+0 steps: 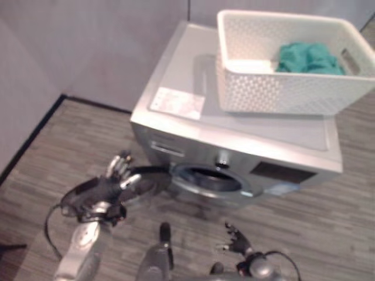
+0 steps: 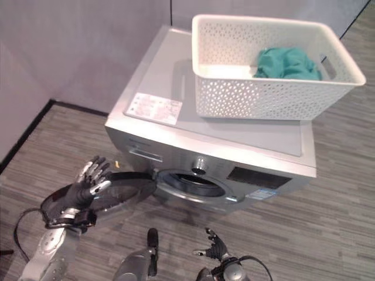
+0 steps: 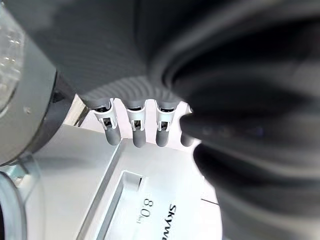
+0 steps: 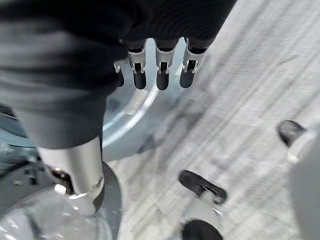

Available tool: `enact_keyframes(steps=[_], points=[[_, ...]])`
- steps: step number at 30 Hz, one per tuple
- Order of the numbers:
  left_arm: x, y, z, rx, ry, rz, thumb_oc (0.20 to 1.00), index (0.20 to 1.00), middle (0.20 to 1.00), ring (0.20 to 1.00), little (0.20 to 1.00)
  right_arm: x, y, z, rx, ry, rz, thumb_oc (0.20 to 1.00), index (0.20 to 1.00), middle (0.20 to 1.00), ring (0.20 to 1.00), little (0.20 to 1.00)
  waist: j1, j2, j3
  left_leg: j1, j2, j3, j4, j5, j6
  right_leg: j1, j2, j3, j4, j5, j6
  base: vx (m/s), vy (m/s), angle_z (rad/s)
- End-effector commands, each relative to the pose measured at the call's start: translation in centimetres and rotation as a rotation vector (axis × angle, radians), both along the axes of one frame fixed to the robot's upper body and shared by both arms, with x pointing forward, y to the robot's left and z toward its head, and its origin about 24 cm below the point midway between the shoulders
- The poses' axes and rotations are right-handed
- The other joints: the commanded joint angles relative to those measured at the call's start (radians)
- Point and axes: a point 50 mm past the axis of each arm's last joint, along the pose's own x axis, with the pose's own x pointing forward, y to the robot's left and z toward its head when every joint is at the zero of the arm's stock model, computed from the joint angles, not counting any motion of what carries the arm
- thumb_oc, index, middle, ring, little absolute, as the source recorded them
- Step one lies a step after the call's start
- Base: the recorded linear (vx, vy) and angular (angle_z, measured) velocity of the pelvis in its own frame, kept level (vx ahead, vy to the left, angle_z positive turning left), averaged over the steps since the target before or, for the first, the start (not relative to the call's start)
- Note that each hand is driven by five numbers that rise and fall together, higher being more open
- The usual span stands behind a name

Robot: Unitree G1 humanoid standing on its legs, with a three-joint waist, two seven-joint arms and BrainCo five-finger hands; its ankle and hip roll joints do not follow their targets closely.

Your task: Grab the laundry basket,head to the washer,open it,put in the laundry and shut it.

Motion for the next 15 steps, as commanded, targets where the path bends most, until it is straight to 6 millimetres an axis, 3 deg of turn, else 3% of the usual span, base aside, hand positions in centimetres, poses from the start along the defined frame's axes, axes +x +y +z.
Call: enact_keyframes(steps=[1, 7, 11, 14, 15], points=[[0.4, -0.1, 1.2, 0.044, -0.082, -0.011, 1.0, 1.0, 1.0, 1.0, 1.0, 1.0, -0.6, 1.1, 0.01, -0.07, -0.027, 1.0, 1.0, 1.0, 1.0, 1.0, 0.001, 0.016, -0.027, 0.068, 0.025, -0.007, -0.075, 0.033, 0.011, 0.011, -0.012, -0.004, 0.109, 0.106, 0.04, -0.03, 0.039, -0.06], [0.2, -0.1, -0.3, 0.02, -0.034, 0.057, 1.0, 1.0, 1.0, 1.0, 1.0, 2.2, -2.8, 3.1, 0.016, -0.171, -0.142, 1.0, 1.0, 1.0, 1.0, 1.0, -0.004, -0.008, -0.083, 0.158, -0.002, 0.014, -0.079, -0.022, 0.027, 0.094, -0.044, 0.035, 0.043, 0.189, 0.076, 0.06, 0.058, -0.16], [0.4, 0.0, -0.3, 0.022, -0.042, 0.077, 1.0, 1.0, 1.0, 1.0, 1.0, 3.2, -4.0, 4.3, 0.005, -0.236, -0.199, 1.0, 1.0, 1.0, 1.0, 1.0, -0.005, -0.014, -0.096, 0.19, -0.024, 0.025, -0.074, -0.05, 0.041, 0.11, -0.073, 0.054, 0.04, 0.244, 0.098, 0.05, 0.1, -0.15], [0.7, 0.0, -0.2, 0.026, -0.051, 0.087, 1.0, 1.0, 1.0, 1.0, 1.0, 4.0, -4.6, 5.3, 0.017, -0.291, -0.252, 1.0, 1.0, 1.0, 1.0, 1.0, -0.009, -0.014, -0.099, 0.203, -0.037, 0.026, -0.073, -0.066, 0.051, 0.104, -0.09, 0.072, 0.055, 0.274, 0.106, 0.01, 0.117, -0.06], [1.3, -0.1, -0.1, 0.031, -0.057, 0.089, 1.0, 1.0, 1.0, 1.0, 1.0, 5.1, -5.8, 7.3, 0.011, -0.395, -0.31, 1.0, 1.0, 1.0, 1.0, 1.0, -0.023, -0.008, -0.099, 0.217, -0.057, 0.011, -0.072, -0.088, 0.078, 0.067, -0.107, 0.114, 0.149, 0.309, 0.104, 0.01, 0.155, -0.03]])
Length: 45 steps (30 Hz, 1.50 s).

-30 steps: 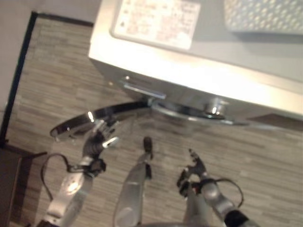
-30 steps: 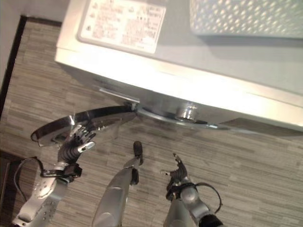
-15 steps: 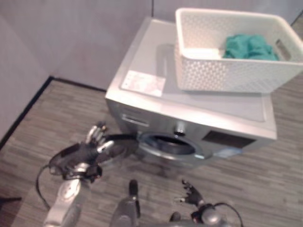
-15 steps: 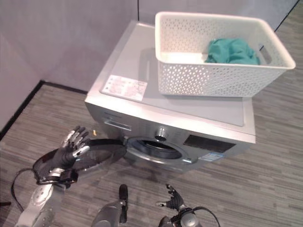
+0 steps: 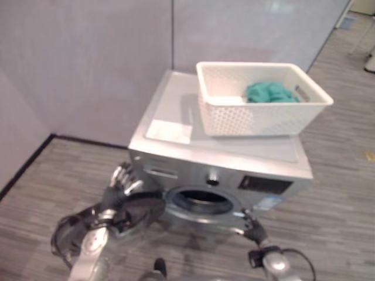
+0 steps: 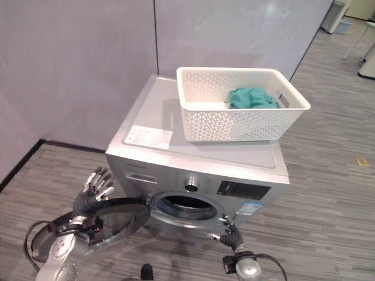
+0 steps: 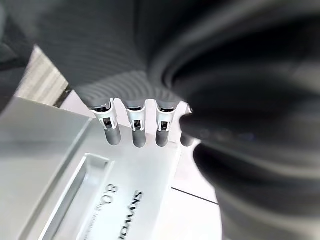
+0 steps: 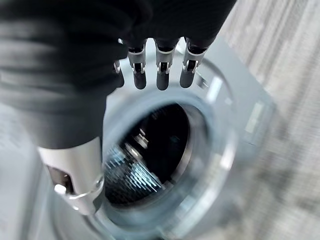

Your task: Grab the laundry basket,head to the washer,open it,put in the laundry and shut it.

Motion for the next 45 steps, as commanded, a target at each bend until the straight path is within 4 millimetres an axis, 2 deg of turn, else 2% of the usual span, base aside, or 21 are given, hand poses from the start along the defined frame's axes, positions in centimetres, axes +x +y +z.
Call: enact_keyframes(steps=[1, 4, 6, 8, 11, 13, 14, 16, 18, 19, 21, 22, 26, 30, 34, 38, 39, 40, 41, 42, 45], points=[[1.3, 0.5, 1.6, 0.046, -0.096, 0.019, 1.0, 1.0, 1.0, 1.0, 1.0, 2.8, -2.2, 3.2, -0.036, -0.178, -0.07, 1.0, 1.0, 1.0, 1.0, 1.0, 0.012, 0.006, -0.015, 0.016, 0.0, -0.045, 0.094, -0.096, 0.053, -0.02, -0.062, 0.061, 0.153, 0.24, 0.106, 0.02, 0.223, -0.02], [1.6, 0.4, 1.9, 0.058, -0.111, 0.007, 1.0, 1.0, 1.0, 1.0, 1.0, 3.5, -3.4, 5.6, -0.069, -0.297, -0.123, 1.0, 1.0, 1.0, 1.0, 1.0, -0.012, 0.026, 0.003, 0.046, -0.019, -0.074, 0.087, -0.115, 0.089, -0.089, -0.069, 0.13, 0.323, 0.277, 0.088, 0.04, 0.169, 0.08], [2.0, 0.6, 2.2, 0.081, -0.117, 0.004, 1.0, 1.0, 1.0, 1.0, 1.0, 3.9, -4.5, 8.1, -0.104, -0.423, -0.204, 1.0, 1.0, 1.0, 1.0, 1.0, -0.035, 0.049, 0.025, 0.075, -0.014, -0.087, 0.089, -0.136, 0.109, -0.153, -0.057, 0.15, 0.444, 0.252, 0.075, 0.07, 0.17, 0.17], [2.2, 0.6, 2.5, 0.087, -0.125, 0.008, 1.0, 1.0, 1.0, 1.0, 1.0, 3.7, -5.0, 9.0, -0.118, -0.462, -0.235, 1.0, 1.0, 1.0, 1.0, 1.0, -0.046, 0.054, 0.035, 0.091, -0.011, -0.088, 0.082, -0.14, 0.11, -0.197, -0.052, 0.159, 0.468, 0.208, 0.061, 0.07, 0.065, 0.1], [2.5, 0.8, 2.9, 0.088, -0.153, 0.029, 1.0, 1.0, 1.0, 1.0, 1.0, 3.6, -7.1, 12.5, -0.251, -0.623, -0.34, 1.0, 1.0, 1.0, 1.0, 1.0, -0.08, 0.074, 0.055, 0.118, 0.0, -0.104, 0.069, -0.155, 0.092, -0.269, -0.025, 0.158, 0.355, 0.096, 0.044, 0.12, -0.018, 0.03], [2.6, 0.7, 3.0, 0.081, -0.161, 0.034, 1.0, 1.0, 1.0, 1.0, 1.0, 3.5, -7.5, 13.4, -0.276, -0.667, -0.377, 1.0, 1.0, 1.0, 1.0, 1.0, -0.091, 0.076, 0.06, 0.119, 0.003, -0.114, 0.073, -0.157, 0.087, -0.287, -0.012, 0.171, 0.296, 0.105, 0.046, 0.09, -0.07, 0.2], [2.9, 0.6, 3.2, 0.067, -0.178, 0.049, 1.0, 1.0, 1.0, 1.0, 1.0, 3.1, -8.5, 15.5, -0.334, -0.77, -0.461, 1.0, 1.0, 1.0, 1.0, 1.0, -0.117, 0.071, 0.069, 0.128, -0.003, -0.141, 0.084, -0.176, 0.077, -0.313, 0.009, 0.241, 0.158, 0.127, 0.065, 0.12, -0.104, 0.38], [3.0, 0.4, 3.2, 0.064, -0.182, 0.051, 1.0, 1.0, 1.0, 1.0, 1.0, 2.9, -8.8, 16.6, -0.364, -0.825, -0.498, 1.0, 1.0, 1.0, 1.0, 1.0, -0.125, 0.07, 0.073, 0.134, -0.003, -0.15, 0.085, -0.184, 0.074, -0.318, 0.013, 0.274, 0.108, 0.157, 0.076, 0.12, -0.081, 0.47], [3.1, 0.1, 3.1, 0.054, -0.182, 0.044, 1.0, 1.0, 1.0, 1.0, 1.0, 1.9, -9.4, 19.9, -0.481, -0.969, -0.549, 1.0, 1.0, 1.0, 1.0, 1.0, -0.151, 0.057, 0.065, 0.15, -0.014, -0.177, 0.081, -0.198, 0.066, -0.321, 0.028, 0.355, 0.043, 0.189, 0.094, 0.13, -0.052, 0.47], [3.1, 0.0, 3.1, 0.054, -0.182, 0.042, 1.0, 1.0, 1.0, 1.0, 1.0, 1.8, -9.3, 19.9, -0.484, -0.968, -0.551, 1.0, 1.0, 1.0, 1.0, 1.0, -0.15, 0.058, 0.065, 0.151, -0.015, -0.178, 0.081, -0.198, 0.067, -0.317, 0.027, 0.353, 0.038, 0.19, 0.095, 0.18, -0.099, 0.85], [2.4, 0.1, 2.3, 0.035, -0.148, 0.053, 1.0, 1.0, 1.0, 1.0, 1.0, 0.1, -9.4, 24.6, -0.679, -1.162, -0.595, 1.0, 1.0, 1.0, 1.0, 1.0, -0.155, 0.034, 0.033, 0.17, -0.005, -0.189, 0.071, -0.193, 0.055, -0.281, 0.029, 0.357, 0.004, 0.218, 0.099, 0.21, -0.177, 0.75], [2.4, 0.0, 2.2, 0.035, -0.146, 0.051, 1.0, 1.0, 1.0, 1.0, 1.0, 0.1, -9.4, 24.6, -0.681, -1.16, -0.596, 1.0, 1.0, 1.0, 1.0, 1.0, -0.155, 0.038, 0.03, 0.174, -0.002, -0.193, 0.066, -0.199, 0.056, -0.276, 0.031, 0.354, 0.0, 0.211, 0.101, 0.18, -0.135, 0.22], [1.0, 0.0, 1.0, -0.011, -0.082, 0.057, 1.0, 1.0, 1.0, 1.0, 1.0, -1.8, -9.5, 28.7, -0.842, -1.356, -0.709, 1.0, 1.0, 1.0, 1.0, 1.0, -0.15, 0.036, -0.011, 0.187, 0.03, -0.19, 0.038, -0.193, 0.033, -0.227, 0.037, 0.309, -0.076, 0.218, 0.105, 0.14, -0.133, 0.08], [0.5, -0.3, 0.3, -0.035, -0.048, 0.051, 1.0, 1.0, 1.0, 1.0, 1.0, -3.1, -9.2, 31.1, -0.923, -1.475, -0.77, 1.0, 1.0, 1.0, 1.0, 1.0, -0.145, 0.033, -0.028, 0.189, 0.056, -0.186, 0.019, -0.174, 0.014, -0.21, 0.053, 0.296, -0.105, 0.218, 0.093, 0.07, -0.087, 0.06], [0.4, -0.5, 0.1, -0.026, -0.03, 0.025, 1.0, 1.0, 1.0, 1.0, 1.0, -3.2, -9.9, 31.9, -0.964, -1.465, -0.77, 1.0, 1.0, 1.0, 1.0, 1.0, -0.144, 0.027, -0.035, 0.188, 0.071, -0.183, 0.014, -0.173, 0.003, -0.199, 0.063, 0.289, -0.118, 0.213, 0.086, 0.05, -0.059, 0.06], [0.7, -0.5, 0.2, 0.007, -0.022, -0.008, 1.0, 1.0, 1.0, 1.0, 1.0, -1.7, -12.6, 31.6, -0.947, -1.301, -0.677, 1.0, 1.0, 1.0, 1.0, 1.0, -0.146, 0.014, -0.037, 0.194, 0.083, -0.174, 0.013, -0.178, -0.007, -0.188, 0.072, 0.291, -0.13, 0.206, 0.082, 0.02, -0.019, 0.0], [0.8, -0.3, 0.3, 0.032, -0.005, -0.047, 1.0, 1.0, 1.0, 1.0, 1.0, -0.7, -15.1, 31.7, -1.019, -1.042, -0.468, 1.0, 1.0, 1.0, 1.0, 1.0, -0.151, -0.002, -0.027, 0.197, 0.09, -0.159, 0.014, -0.17, -0.016, -0.188, 0.077, 0.294, -0.136, 0.217, 0.075, 0.0, 0.0, 0.0], [0.7, -0.3, 0.2, 0.029, -0.004, -0.048, 1.0, 1.0, 1.0, 1.0, 1.0, -0.7, -15.1, 31.8, -1.021, -1.042, -0.466, 1.0, 1.0, 1.0, 1.0, 1.0, -0.149, 0.003, -0.031, 0.198, 0.091, -0.16, 0.013, -0.176, -0.015, -0.186, 0.078, 0.295, -0.14, 0.213, 0.078, -0.01, -0.018, -0.04], [0.3, -0.3, 0.0, 0.046, 0.025, -0.099, 1.0, 1.0, 1.0, 1.0, 1.0, -0.5, -16.8, 33.6, -1.094, -0.847, -0.286, 1.0, 1.0, 1.0, 1.0, 1.0, -0.155, -0.014, -0.028, 0.198, 0.097, -0.151, 0.013, -0.168, -0.025, -0.183, 0.081, 0.293, -0.146, 0.217, 0.075, 0.03, 0.003, -0.1], [0.3, -0.4, -0.1, 0.042, 0.026, -0.102, 1.0, 1.0, 1.0, 1.0, 1.0, -0.6, -16.9, 33.7, -1.096, -0.845, -0.285, 1.0, 1.0, 1.0, 1.0, 1.0, -0.153, -0.011, -0.029, 0.198, 0.097, -0.151, 0.012, -0.168, -0.025, -0.183, 0.081, 0.293, -0.146, 0.217, 0.075, 0.0, -0.003, -0.17], [0.1, -0.8, -0.6, 0.031, 0.057, -0.161, 1.0, 1.0, 1.0, 1.0, 1.0, 0.3, -18.9, 36.7, -1.193, -0.622, -0.163, 1.0, 1.0, 1.0, 1.0, 1.0, -0.151, -0.024, -0.027, 0.193, 0.104, -0.147, 0.012, -0.155, -0.038, -0.184, 0.083, 0.29, -0.147, 0.22, 0.073, -0.02, -0.012, -0.08]])
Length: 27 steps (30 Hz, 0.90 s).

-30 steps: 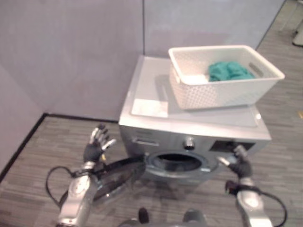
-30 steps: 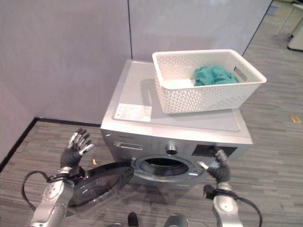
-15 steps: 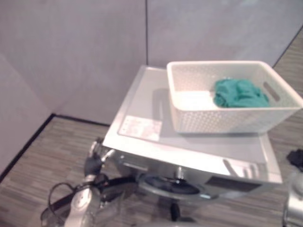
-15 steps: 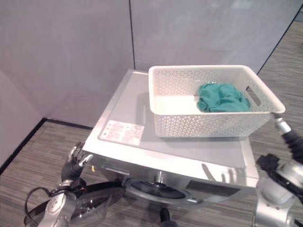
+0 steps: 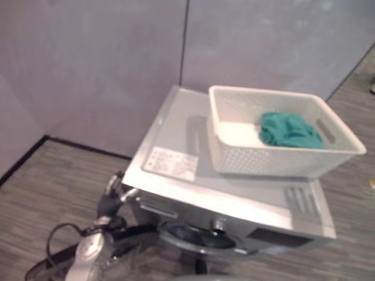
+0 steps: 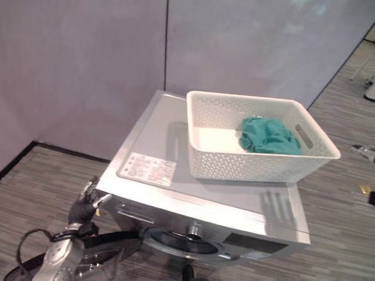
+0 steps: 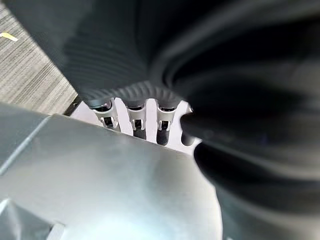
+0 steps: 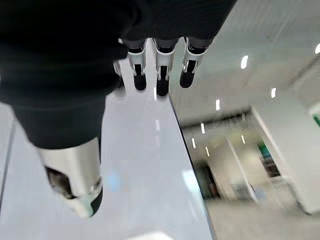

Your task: Grab the laundry basket,head to the washer,open it,put in the laundry and shut it.

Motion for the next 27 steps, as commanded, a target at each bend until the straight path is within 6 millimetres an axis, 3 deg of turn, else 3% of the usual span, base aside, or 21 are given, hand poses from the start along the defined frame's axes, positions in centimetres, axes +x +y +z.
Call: enact_keyframes(steps=[1, 7, 8, 10, 11, 14, 15, 18, 23, 27], points=[[1.7, -2.8, 1.2, -0.038, -0.075, -0.196, 1.0, 1.0, 1.0, 1.0, 1.0, 1.0, -2.2, 5.5, -0.002, 0.038, -0.048, 1.0, 1.0, 1.0, 1.0, 1.0, 0.017, 0.028, -0.019, 0.022, 0.053, 0.029, 0.017, -0.003, 0.006, -0.011, -0.06, -0.034, 0.043, -0.003, 0.076, -0.01, -0.01, -0.04], [1.8, -4.0, 0.8, -0.075, -0.05, -0.285, 1.0, 1.0, 1.0, 1.0, 1.0, 4.3, -3.8, 9.1, -0.015, 0.153, -0.138, 1.0, 1.0, 1.0, 1.0, 1.0, 0.07, 0.033, -0.007, 0.016, 0.068, 0.032, 0.017, 0.012, -0.009, -0.008, -0.055, -0.044, 0.038, -0.006, 0.071, 0.0, -0.022, 0.01], [2.1, -4.6, 0.8, -0.072, -0.044, -0.326, 1.0, 1.0, 1.0, 1.0, 1.0, 4.9, -3.5, 10.1, -0.045, 0.15, -0.151, 1.0, 1.0, 1.0, 1.0, 1.0, 0.104, 0.031, 0.0, 0.011, 0.074, 0.025, 0.017, 0.015, -0.012, -0.003, -0.053, -0.05, 0.034, -0.01, 0.068, 0.03, -0.069, 0.02], [2.3, -4.6, 0.9, -0.057, -0.037, -0.345, 1.0, 1.0, 1.0, 1.0, 1.0, 6.2, -3.4, 10.0, -0.038, 0.138, -0.152, 1.0, 1.0, 1.0, 1.0, 1.0, 0.12, 0.015, 0.002, 0.009, 0.081, 0.018, 0.017, 0.018, -0.016, -0.001, -0.05, -0.054, 0.035, -0.015, 0.065, 0.03, -0.058, 0.03], [2.2, -4.1, 0.8, -0.054, -0.034, -0.327, 1.0, 1.0, 1.0, 1.0, 1.0, 7.1, -3.0, 9.9, -0.037, 0.14, -0.134, 1.0, 1.0, 1.0, 1.0, 1.0, 0.104, 0.011, -0.002, 0.01, 0.081, 0.019, 0.017, 0.018, -0.016, -0.001, -0.05, -0.053, 0.035, -0.015, 0.064, 0.03, -0.054, 0.07], [2.3, -3.8, 0.9, -0.047, -0.033, -0.318, 1.0, 1.0, 1.0, 1.0, 1.0, 9.9, -2.4, 9.8, -0.017, 0.125, -0.128, 1.0, 1.0, 1.0, 1.0, 1.0, 0.107, -0.002, -0.004, -0.001, 0.09, 0.006, 0.017, 0.026, -0.02, 0.001, -0.044, -0.063, 0.036, -0.025, 0.058, 0.03, -0.075, 0.09], [2.1, -3.7, 0.8, -0.06, -0.034, -0.293, 1.0, 1.0, 1.0, 1.0, 1.0, 11.7, -1.1, 10.7, -0.025, 0.114, -0.098, 1.0, 1.0, 1.0, 1.0, 1.0, 0.085, 0.013, -0.01, -0.005, 0.093, 0.001, 0.017, 0.028, -0.022, 0.0, -0.042, -0.065, 0.035, -0.027, 0.056, 0.02, -0.064, 0.11], [2.3, -3.8, 0.8, -0.066, -0.037, -0.282, 1.0, 1.0, 1.0, 1.0, 1.0, 13.6, -0.3, 10.9, 0.004, 0.1, -0.089, 1.0, 1.0, 1.0, 1.0, 1.0, 0.088, 0.025, -0.005, -0.017, 0.103, -0.012, 0.017, 0.037, -0.028, -0.001, -0.035, -0.075, 0.034, -0.037, 0.05, 0.03, -0.073, 0.1], [2.6, -3.9, 0.9, -0.061, -0.041, -0.274, 1.0, 1.0, 1.0, 1.0, 1.0, 15.4, 1.3, 10.3, 0.001, 0.128, -0.043, 1.0, 1.0, 1.0, 1.0, 1.0, 0.094, 0.03, 0.006, -0.037, 0.118, -0.03, 0.017, 0.049, -0.037, -0.004, -0.022, -0.091, 0.034, -0.052, 0.039, 0.03, -0.057, 0.19], [2.3, -4.2, 0.6, -0.066, -0.027, -0.289, 1.0, 1.0, 1.0, 1.0, 1.0, 14.2, 0.1, 9.4, -0.045, 0.222, -0.087, 1.0, 1.0, 1.0, 1.0, 1.0, 0.085, 0.029, 0.01, -0.044, 0.125, -0.038, 0.017, 0.052, -0.044, 0.004, -0.014, -0.107, 0.03, -0.058, 0.032, 0.03, -0.039, 0.13]])
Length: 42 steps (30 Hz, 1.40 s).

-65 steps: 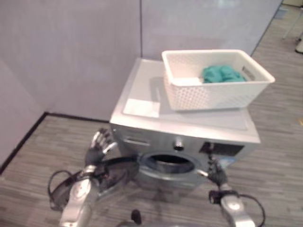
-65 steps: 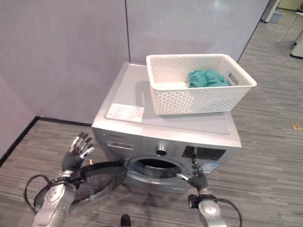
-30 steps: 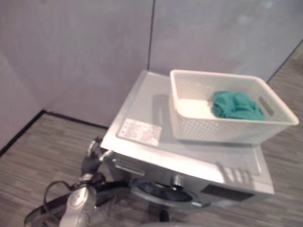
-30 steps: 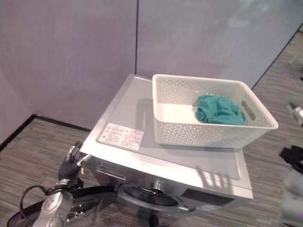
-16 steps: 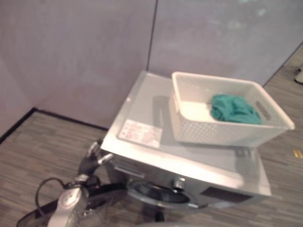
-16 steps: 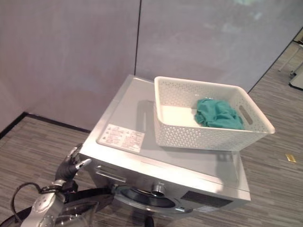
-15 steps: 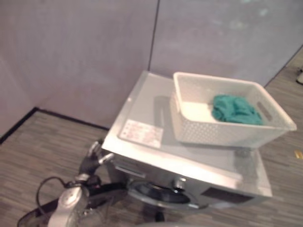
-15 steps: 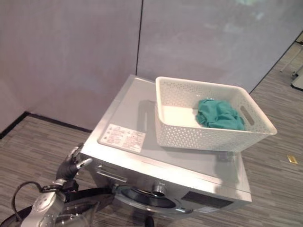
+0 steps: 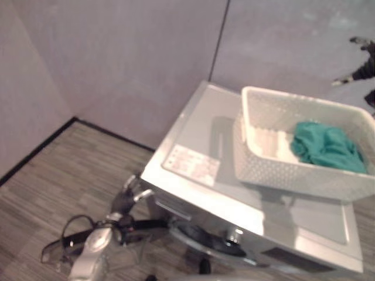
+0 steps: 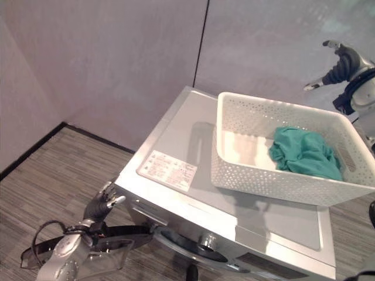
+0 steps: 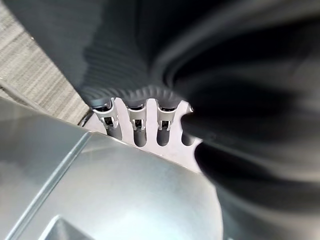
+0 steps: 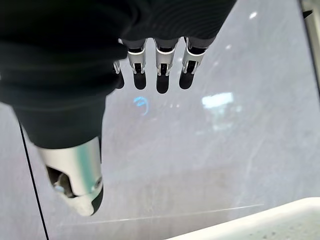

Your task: Grab the laundry basket,head to the washer,open it,put in the laundry and shut it.

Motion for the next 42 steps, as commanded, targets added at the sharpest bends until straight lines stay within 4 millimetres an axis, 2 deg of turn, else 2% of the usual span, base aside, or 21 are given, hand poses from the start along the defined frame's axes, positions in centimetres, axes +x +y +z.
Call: enact_keyframes(steps=[1, 5, 9, 10, 13, 20, 28, 38, 42], points=[[0.8, -1.7, 1.2, -0.012, -0.07, -0.106, 1.0, 1.0, 1.0, 1.0, 1.0, -3.2, -2.9, 3.4, -0.106, -0.029, -0.118, 1.0, 1.0, 1.0, 1.0, 1.0, -0.021, 0.0, 0.017, 0.019, 0.113, 0.038, 0.012, 0.043, -0.042, 0.035, -0.014, -0.031, 0.026, -0.067, 0.035, 0.03, -0.017, 0.15], [0.8, -2.1, 1.1, -0.016, -0.074, -0.118, 1.0, 1.0, 1.0, 1.0, 1.0, -5.0, -2.5, 2.5, -0.129, 0.029, -0.042, 1.0, 1.0, 1.0, 1.0, 1.0, -0.039, 0.0, 0.016, 0.03, 0.115, 0.046, 0.012, 0.034, -0.044, 0.041, -0.01, -0.024, 0.021, -0.067, 0.035, 0.02, -0.002, 0.07], [0.8, -2.4, 1.1, -0.025, -0.08, -0.126, 1.0, 1.0, 1.0, 1.0, 1.0, -6.2, -2.1, 2.8, -0.146, 0.054, -0.001, 1.0, 1.0, 1.0, 1.0, 1.0, -0.052, -0.001, 0.013, 0.037, 0.117, 0.058, 0.012, 0.032, -0.046, 0.045, -0.009, -0.019, 0.017, -0.065, 0.037, 0.01, 0.01, -0.14], [0.8, -2.6, 1.2, -0.038, -0.093, -0.133, 1.0, 1.0, 1.0, 1.0, 1.0, -7.0, -1.5, 3.0, -0.167, 0.095, 0.029, 1.0, 1.0, 1.0, 1.0, 1.0, -0.07, 0.001, 0.008, 0.041, 0.117, 0.066, 0.012, 0.03, -0.048, 0.044, -0.008, -0.014, 0.016, -0.064, 0.039, 0.0, 0.013, -0.15], [0.8, -2.7, 1.2, -0.045, -0.093, -0.145, 1.0, 1.0, 1.0, 1.0, 1.0, -7.5, -1.7, 2.4, -0.161, 0.132, 0.035, 1.0, 1.0, 1.0, 1.0, 1.0, -0.071, -0.005, 0.007, 0.044, 0.118, 0.071, 0.012, 0.027, -0.05, 0.044, -0.008, -0.013, 0.015, -0.063, 0.041, 0.0, 0.006, -0.1], [0.7, -2.6, 1.3, -0.024, -0.094, -0.169, 1.0, 1.0, 1.0, 1.0, 1.0, -7.4, -2.0, -0.3, -0.097, 0.231, 0.049, 1.0, 1.0, 1.0, 1.0, 1.0, -0.05, -0.014, 0.015, 0.045, 0.12, 0.075, 0.012, 0.027, -0.052, 0.042, -0.01, -0.011, 0.014, -0.062, 0.043, -0.01, 0.0, -0.04], [0.3, -2.5, 1.2, -0.02, -0.087, -0.157, 1.0, 1.0, 1.0, 1.0, 1.0, -7.2, -3.1, -3.8, -0.053, 0.34, 0.017, 1.0, 1.0, 1.0, 1.0, 1.0, -0.039, -0.005, 0.03, 0.028, 0.122, 0.055, 0.012, 0.035, -0.054, 0.043, -0.014, -0.032, 0.015, -0.07, 0.042, 0.0, -0.011, 0.05], [0.0, -2.4, 1.0, -0.024, -0.073, -0.154, 1.0, 1.0, 1.0, 1.0, 1.0, -7.9, -4.4, -5.7, -0.041, 0.411, -0.044, 1.0, 1.0, 1.0, 1.0, 1.0, -0.024, -0.002, 0.047, 0.007, 0.124, 0.037, 0.012, 0.042, -0.057, 0.037, -0.014, -0.048, 0.014, -0.075, 0.04, -0.01, -0.02, 0.05], [-0.2, -2.4, 0.9, -0.034, -0.065, -0.15, 1.0, 1.0, 1.0, 1.0, 1.0, -9.0, -5.5, -6.4, -0.082, 0.496, -0.098, 1.0, 1.0, 1.0, 1.0, 1.0, -0.027, -0.007, 0.055, -0.006, 0.13, 0.03, 0.012, 0.047, -0.06, 0.031, -0.01, -0.056, 0.014, -0.078, 0.038, -0.01, -0.031, 0.06]])
